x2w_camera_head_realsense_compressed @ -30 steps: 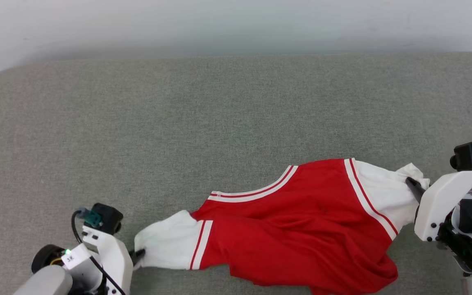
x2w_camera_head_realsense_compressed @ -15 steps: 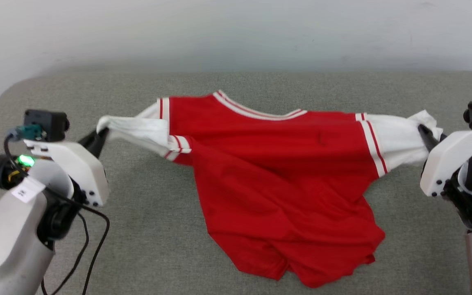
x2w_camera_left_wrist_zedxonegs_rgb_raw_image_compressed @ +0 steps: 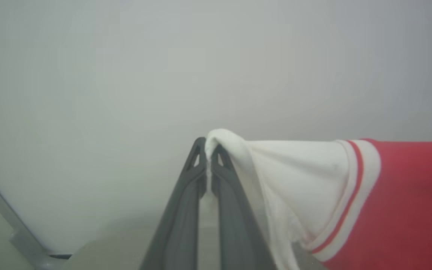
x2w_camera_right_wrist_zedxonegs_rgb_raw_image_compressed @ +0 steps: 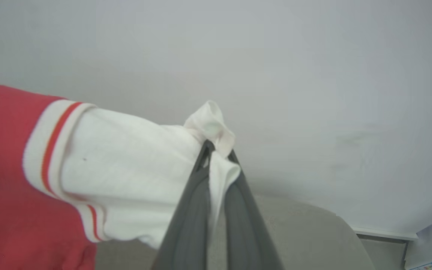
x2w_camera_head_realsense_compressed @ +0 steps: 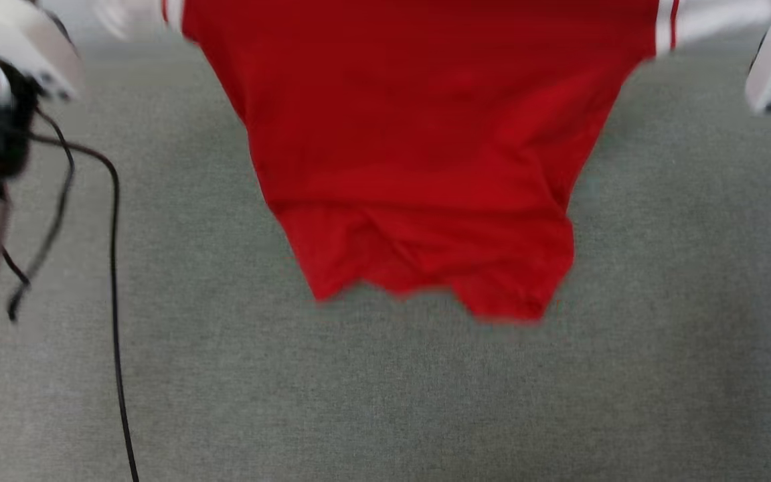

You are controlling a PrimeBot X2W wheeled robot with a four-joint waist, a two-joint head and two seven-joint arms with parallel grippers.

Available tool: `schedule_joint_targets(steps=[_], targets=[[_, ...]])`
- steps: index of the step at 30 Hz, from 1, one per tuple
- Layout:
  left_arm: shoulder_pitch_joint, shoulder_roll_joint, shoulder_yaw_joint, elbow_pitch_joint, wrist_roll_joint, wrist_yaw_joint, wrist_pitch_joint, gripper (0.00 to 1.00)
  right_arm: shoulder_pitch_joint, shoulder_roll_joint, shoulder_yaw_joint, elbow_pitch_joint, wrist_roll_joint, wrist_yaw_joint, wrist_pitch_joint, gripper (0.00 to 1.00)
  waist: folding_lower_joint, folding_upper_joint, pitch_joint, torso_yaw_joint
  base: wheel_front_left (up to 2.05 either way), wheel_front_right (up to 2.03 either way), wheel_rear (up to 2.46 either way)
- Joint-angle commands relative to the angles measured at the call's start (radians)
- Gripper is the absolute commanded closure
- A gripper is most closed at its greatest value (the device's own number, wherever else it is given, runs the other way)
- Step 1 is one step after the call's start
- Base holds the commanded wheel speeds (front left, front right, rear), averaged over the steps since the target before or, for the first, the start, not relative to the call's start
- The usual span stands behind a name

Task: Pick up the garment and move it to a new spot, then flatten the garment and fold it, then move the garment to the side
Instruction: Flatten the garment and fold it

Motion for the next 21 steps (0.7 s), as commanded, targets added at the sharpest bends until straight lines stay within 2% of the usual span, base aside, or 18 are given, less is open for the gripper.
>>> schedule_joint_targets(steps=[1, 9, 15, 21], targets=[[-0.074, 0.011, 0.013, 0.029, 0.012, -0.009, -0.016, 1.00, -0.076, -0.003, -0.005, 0.015, -0.012, -0.002, -0.014, 1.00, -0.0001, 0.0000, 0.056, -0.008, 0.00, 0.00, 0.00], [-0.350, 0.032, 0.021, 0.152, 0.052, -0.061, -0.074, 1.00, -0.389, 0.007, 0.008, 0.104, -0.108, -0.002, -0.080, 1.00, -0.0001, 0.0000, 0.154, -0.029, 0.00, 0.00, 0.00], [-0.497, 0.039, 0.017, 0.233, 0.077, -0.086, -0.111, 1.00, -0.562, 0.050, 0.017, 0.194, -0.151, -0.002, -0.150, 1.00, -0.0001, 0.0000, 0.216, -0.048, 0.00, 0.00, 0.00], [-0.551, 0.011, 0.007, 0.325, 0.071, -0.121, -0.148, 1.00, -0.653, 0.121, 0.028, 0.312, -0.176, -0.002, -0.216, 1.00, -0.0001, 0.0000, 0.286, -0.056, 0.00, 0.00, 0.00]])
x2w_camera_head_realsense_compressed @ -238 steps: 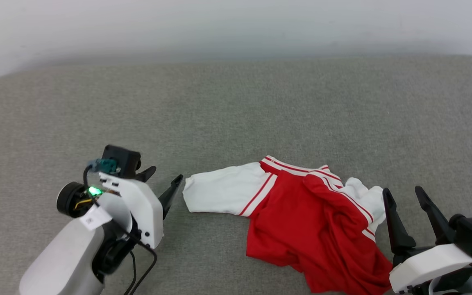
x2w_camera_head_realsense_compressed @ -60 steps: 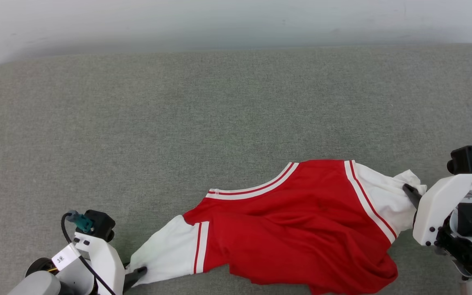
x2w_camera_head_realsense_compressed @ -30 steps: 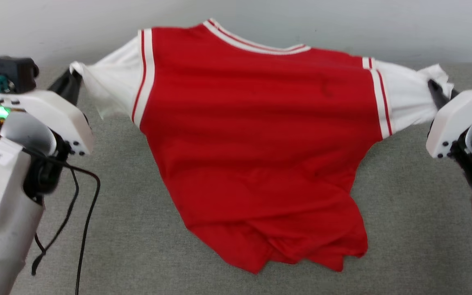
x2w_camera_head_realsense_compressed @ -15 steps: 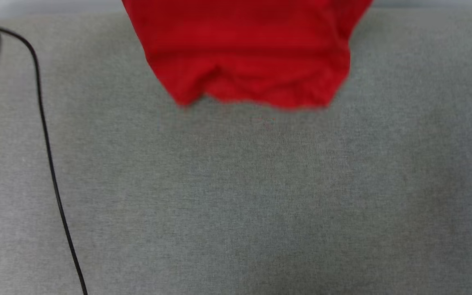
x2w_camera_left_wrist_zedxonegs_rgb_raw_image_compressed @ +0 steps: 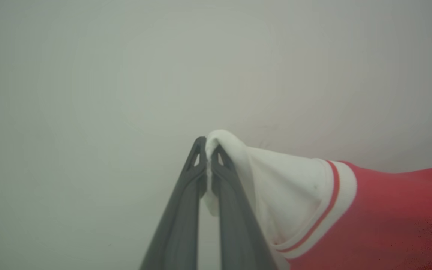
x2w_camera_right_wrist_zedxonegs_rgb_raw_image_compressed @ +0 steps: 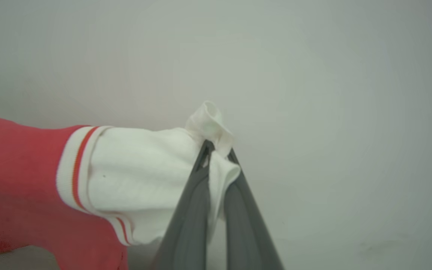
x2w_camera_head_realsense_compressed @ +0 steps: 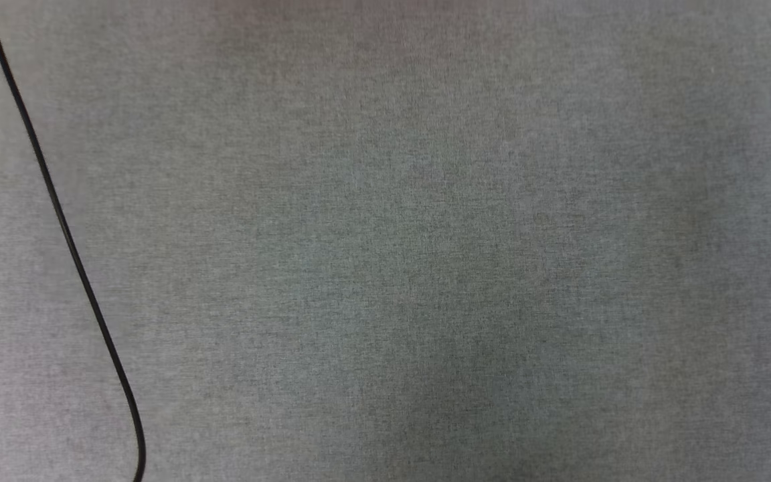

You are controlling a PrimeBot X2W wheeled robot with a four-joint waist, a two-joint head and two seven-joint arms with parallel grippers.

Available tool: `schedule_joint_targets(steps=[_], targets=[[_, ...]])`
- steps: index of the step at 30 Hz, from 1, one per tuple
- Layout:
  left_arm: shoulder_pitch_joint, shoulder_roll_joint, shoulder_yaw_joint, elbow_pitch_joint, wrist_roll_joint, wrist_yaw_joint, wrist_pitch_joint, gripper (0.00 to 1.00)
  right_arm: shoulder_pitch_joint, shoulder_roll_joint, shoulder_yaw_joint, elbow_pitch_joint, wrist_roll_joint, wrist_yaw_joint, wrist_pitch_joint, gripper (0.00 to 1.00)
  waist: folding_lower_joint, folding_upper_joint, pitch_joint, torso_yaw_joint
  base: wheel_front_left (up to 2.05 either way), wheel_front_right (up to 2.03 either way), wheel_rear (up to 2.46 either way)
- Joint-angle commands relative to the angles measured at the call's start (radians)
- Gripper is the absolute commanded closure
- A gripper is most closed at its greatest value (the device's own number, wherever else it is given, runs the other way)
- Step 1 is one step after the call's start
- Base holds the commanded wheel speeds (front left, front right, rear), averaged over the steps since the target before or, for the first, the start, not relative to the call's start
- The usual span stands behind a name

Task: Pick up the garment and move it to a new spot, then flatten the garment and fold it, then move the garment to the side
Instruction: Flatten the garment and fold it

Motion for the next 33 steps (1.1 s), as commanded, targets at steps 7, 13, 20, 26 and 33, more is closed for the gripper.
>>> schedule_joint_targets(steps=[7, 13, 20, 26, 33], targets=[[0.018, -0.058, -0.020, 0.153, -0.048, -0.063, -0.054, 1.00, -0.045, 0.067, 0.014, 0.185, 0.003, -0.001, -0.095, 1.00, -0.0002, 0.0000, 0.071, -0.004, 0.00, 0.00, 0.00], [0.064, -0.103, -0.041, 0.246, -0.106, -0.083, -0.073, 1.00, -0.006, 0.087, 0.030, 0.300, 0.019, -0.001, -0.151, 1.00, -0.0002, 0.0000, 0.097, 0.006, 0.00, 0.00, 0.00], [0.208, -0.149, -0.100, 0.243, -0.221, -0.085, -0.063, 1.00, 0.119, 0.089, 0.103, 0.401, 0.146, -0.001, -0.218, 1.00, -0.0002, 0.0000, 0.072, 0.026, 0.00, 0.00, 0.00], [0.376, -0.164, -0.150, 0.201, -0.291, -0.085, -0.100, 1.00, 0.266, 0.088, 0.166, 0.430, 0.251, -0.001, -0.273, 1.00, -0.0002, 0.0000, 0.002, 0.038, 0.00, 0.00, 0.00], [0.626, -0.153, -0.200, 0.117, -0.333, -0.085, -0.152, 1.00, 0.482, 0.088, 0.247, 0.397, 0.350, -0.001, -0.334, 1.00, -0.0002, 0.0000, -0.107, 0.038, 0.00, 0.00, 0.00]])
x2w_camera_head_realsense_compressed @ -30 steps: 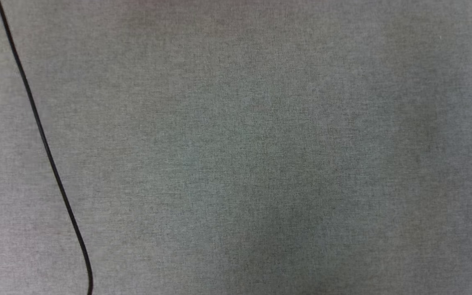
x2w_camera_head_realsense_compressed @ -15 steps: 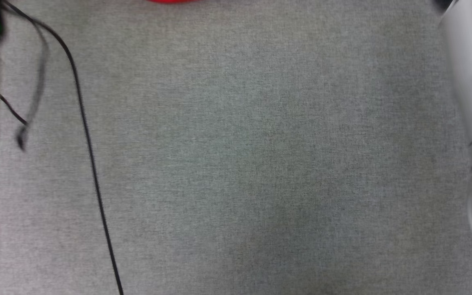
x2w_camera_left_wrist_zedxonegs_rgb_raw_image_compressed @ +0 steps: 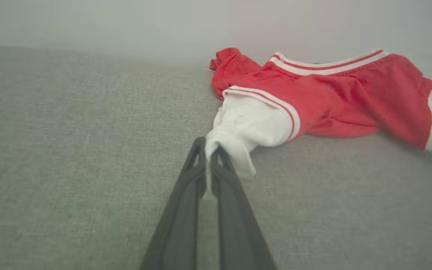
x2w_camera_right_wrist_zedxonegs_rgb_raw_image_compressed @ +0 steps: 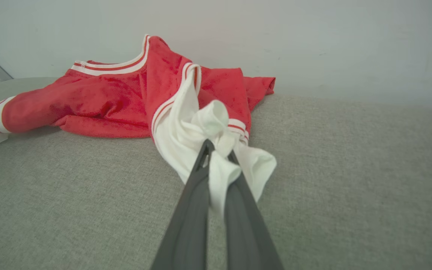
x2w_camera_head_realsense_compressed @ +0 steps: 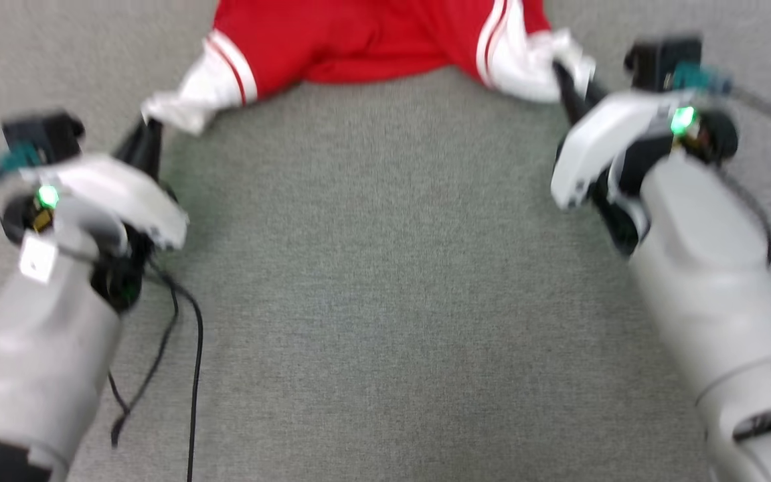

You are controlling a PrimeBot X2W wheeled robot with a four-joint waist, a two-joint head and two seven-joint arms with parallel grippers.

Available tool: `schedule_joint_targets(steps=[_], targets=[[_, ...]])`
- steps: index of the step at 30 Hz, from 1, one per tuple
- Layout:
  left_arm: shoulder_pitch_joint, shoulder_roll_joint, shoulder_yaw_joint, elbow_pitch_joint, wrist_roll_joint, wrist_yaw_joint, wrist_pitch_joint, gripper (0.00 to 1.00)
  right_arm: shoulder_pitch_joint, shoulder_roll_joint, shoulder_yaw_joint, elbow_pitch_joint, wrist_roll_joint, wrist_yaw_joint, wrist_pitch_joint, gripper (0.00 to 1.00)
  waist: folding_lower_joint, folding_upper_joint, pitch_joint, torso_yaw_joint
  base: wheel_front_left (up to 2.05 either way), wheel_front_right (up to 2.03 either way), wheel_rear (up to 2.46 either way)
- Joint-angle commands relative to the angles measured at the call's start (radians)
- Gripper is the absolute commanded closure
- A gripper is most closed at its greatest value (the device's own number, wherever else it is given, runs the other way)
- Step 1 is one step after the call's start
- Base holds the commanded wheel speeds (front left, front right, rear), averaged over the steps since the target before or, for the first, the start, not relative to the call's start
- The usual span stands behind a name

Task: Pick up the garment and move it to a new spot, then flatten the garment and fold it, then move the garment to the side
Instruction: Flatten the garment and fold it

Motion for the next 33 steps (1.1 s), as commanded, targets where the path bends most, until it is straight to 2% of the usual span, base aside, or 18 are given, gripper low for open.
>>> schedule_joint_targets(steps=[1, 12, 16, 23, 28, 33], targets=[[0.046, 0.009, 0.001, -0.021, -0.005, -0.002, -0.009, 1.00, 0.050, -0.001, 0.010, -0.014, 0.020, -0.001, -0.011, 1.00, 0.0001, 0.0000, -0.053, 0.000, 0.00, 0.00, 0.00], [0.430, 0.030, 0.109, -0.235, 0.059, 0.028, -0.015, 1.00, 0.437, -0.066, 0.048, -0.199, 0.146, -0.001, -0.023, 1.00, 0.0001, 0.0000, -0.221, -0.004, 0.00, 0.00, 0.00], [0.585, 0.039, 0.134, -0.315, 0.081, 0.070, -0.014, 1.00, 0.593, -0.091, 0.027, -0.290, 0.171, -0.001, 0.001, 1.00, 0.0001, 0.0000, -0.280, -0.009, 0.00, 0.00, 0.00], [0.811, 0.062, 0.150, -0.458, 0.070, 0.145, -0.014, 1.00, 0.852, -0.117, -0.067, -0.470, 0.171, -0.001, 0.069, 1.00, 0.0001, 0.0000, -0.358, 0.000, 0.00, 0.00, 0.00], [0.948, 0.072, 0.152, -0.562, 0.064, 0.215, -0.008, 1.00, 1.031, -0.101, -0.159, -0.620, 0.124, -0.001, 0.141, 1.00, 0.0001, 0.0000, -0.402, 0.011, 0.00, 0.00, 0.00], [1.039, 0.097, 0.154, -0.653, 0.062, 0.263, 0.006, 1.00, 1.190, -0.067, -0.227, -0.778, 0.064, -0.001, 0.225, 1.00, 0.0001, 0.0000, -0.430, 0.024, 0.00, 0.00, 0.00]])
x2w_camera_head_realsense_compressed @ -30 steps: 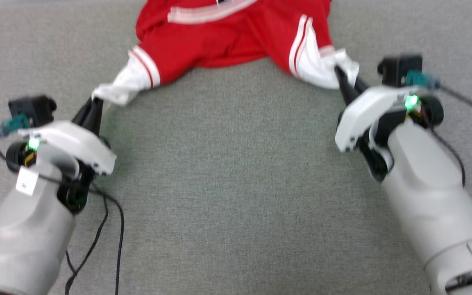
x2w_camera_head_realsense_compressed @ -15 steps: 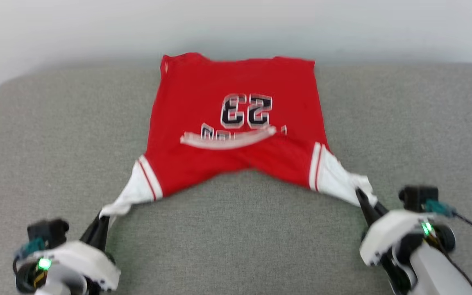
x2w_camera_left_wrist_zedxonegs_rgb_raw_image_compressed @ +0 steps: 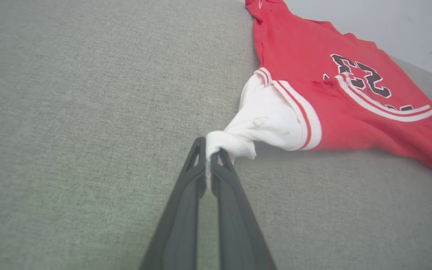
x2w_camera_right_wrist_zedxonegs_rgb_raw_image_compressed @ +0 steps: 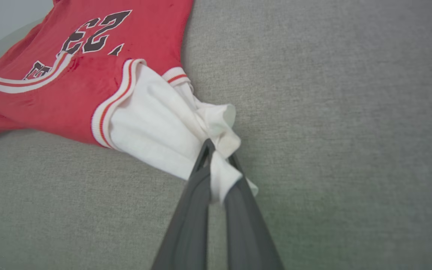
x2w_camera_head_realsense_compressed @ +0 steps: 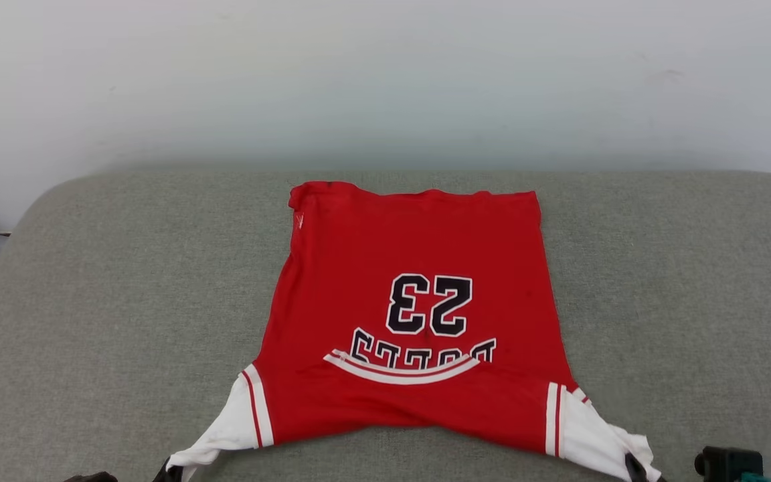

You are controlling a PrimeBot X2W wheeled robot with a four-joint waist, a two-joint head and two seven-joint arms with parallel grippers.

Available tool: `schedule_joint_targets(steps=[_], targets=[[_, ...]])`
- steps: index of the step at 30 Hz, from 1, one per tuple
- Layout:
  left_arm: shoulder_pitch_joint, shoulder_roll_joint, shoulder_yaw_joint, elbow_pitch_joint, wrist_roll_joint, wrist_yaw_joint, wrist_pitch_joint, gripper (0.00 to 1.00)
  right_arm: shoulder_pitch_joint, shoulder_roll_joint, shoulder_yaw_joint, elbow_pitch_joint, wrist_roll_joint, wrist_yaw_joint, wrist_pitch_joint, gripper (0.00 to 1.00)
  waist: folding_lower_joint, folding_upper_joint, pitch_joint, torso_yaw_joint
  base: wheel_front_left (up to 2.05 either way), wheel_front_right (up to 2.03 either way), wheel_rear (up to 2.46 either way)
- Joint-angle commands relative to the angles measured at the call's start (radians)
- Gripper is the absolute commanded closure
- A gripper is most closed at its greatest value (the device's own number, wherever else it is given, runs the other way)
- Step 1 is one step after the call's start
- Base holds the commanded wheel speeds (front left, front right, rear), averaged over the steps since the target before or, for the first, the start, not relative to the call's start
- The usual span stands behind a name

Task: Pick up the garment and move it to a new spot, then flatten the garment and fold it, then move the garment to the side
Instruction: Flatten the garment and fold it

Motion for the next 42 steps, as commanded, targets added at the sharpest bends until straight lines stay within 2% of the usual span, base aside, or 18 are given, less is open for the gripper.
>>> schedule_joint_targets(steps=[1, 4, 5, 6, 7, 8, 10, 15, 20, 25, 35, 42], targets=[[0.030, 0.012, 0.003, -0.028, 0.003, 0.018, 0.006, 1.00, 0.053, 0.013, -0.018, -0.046, -0.016, -0.001, 0.028, 1.00, 0.0003, -0.0001, -0.010, 0.009, 0.00, 0.00, 0.00], [0.057, 0.015, 0.003, -0.078, -0.001, 0.039, 0.014, 1.00, 0.114, 0.030, -0.043, -0.119, -0.047, -0.001, 0.070, 1.00, 0.0003, -0.0001, -0.014, 0.016, 0.00, 0.00, 0.00], [0.060, 0.022, -0.002, -0.094, 0.009, 0.044, 0.015, 1.00, 0.126, 0.037, -0.044, -0.137, -0.047, -0.001, 0.087, 0.88, 0.0003, -0.0001, -0.014, 0.019, 0.00, 0.00, 0.00], [0.061, 0.023, -0.006, -0.109, 0.013, 0.050, 0.021, 1.00, 0.133, 0.044, -0.044, -0.155, -0.048, -0.001, 0.102, 0.68, 0.0003, -0.0001, -0.013, 0.022, 0.00, 0.00, 0.00], [0.058, 0.023, -0.012, -0.126, 0.018, 0.054, 0.023, 1.00, 0.133, 0.047, -0.042, -0.172, -0.049, -0.001, 0.112, 0.54, 0.0003, -0.0001, -0.013, 0.024, 0.00, 0.00, 0.00], [0.053, 0.022, -0.013, -0.143, 0.023, 0.060, 0.026, 1.00, 0.125, 0.049, -0.038, -0.185, -0.048, -0.001, 0.117, 0.00, 0.0003, -0.0001, -0.012, 0.026, 0.00, 0.00, 0.00], [0.029, 0.027, -0.024, -0.198, 0.045, 0.078, 0.041, 1.00, 0.054, 0.056, -0.050, -0.217, -0.049, -0.001, 0.102, 0.00, 0.0003, -0.0001, -0.002, 0.037, 0.00, 0.00, 0.00], [0.000, 0.034, -0.034, -0.249, 0.063, 0.090, 0.055, 1.00, -0.101, 0.059, -0.096, -0.176, -0.066, -0.001, 0.060, 0.00, 0.0003, -0.0001, 0.033, 0.060, 0.00, 0.00, 0.00], [-0.066, 0.032, -0.044, -0.282, 0.095, 0.079, 0.052, 1.00, -0.333, 0.040, -0.151, -0.034, -0.094, -0.001, 0.057, 0.00, 0.0003, -0.0001, 0.117, 0.103, 0.00, 0.00, 0.00], [-0.144, 0.009, -0.061, -0.277, 0.115, 0.047, 0.041, 1.00, -0.583, 0.002, -0.184, 0.144, -0.132, -0.001, 0.083, 0.00, 0.0003, -0.0001, 0.202, 0.155, 0.00, 0.00, 0.00], [-0.287, -0.040, -0.082, -0.227, 0.139, -0.037, 0.012, 1.00, -1.064, -0.080, -0.232, 0.480, -0.268, -0.001, 0.330, 0.00, 0.0003, -0.0001, 0.360, 0.231, 0.00, 0.00, 0.00], [-0.361, -0.073, -0.082, -0.238, 0.162, -0.081, -0.006, 1.00, -1.211, -0.101, -0.321, 0.610, -0.395, -0.001, 0.484, 0.00, 0.0003, -0.0001, 0.426, 0.281, 0.00, 0.00, 0.00]])
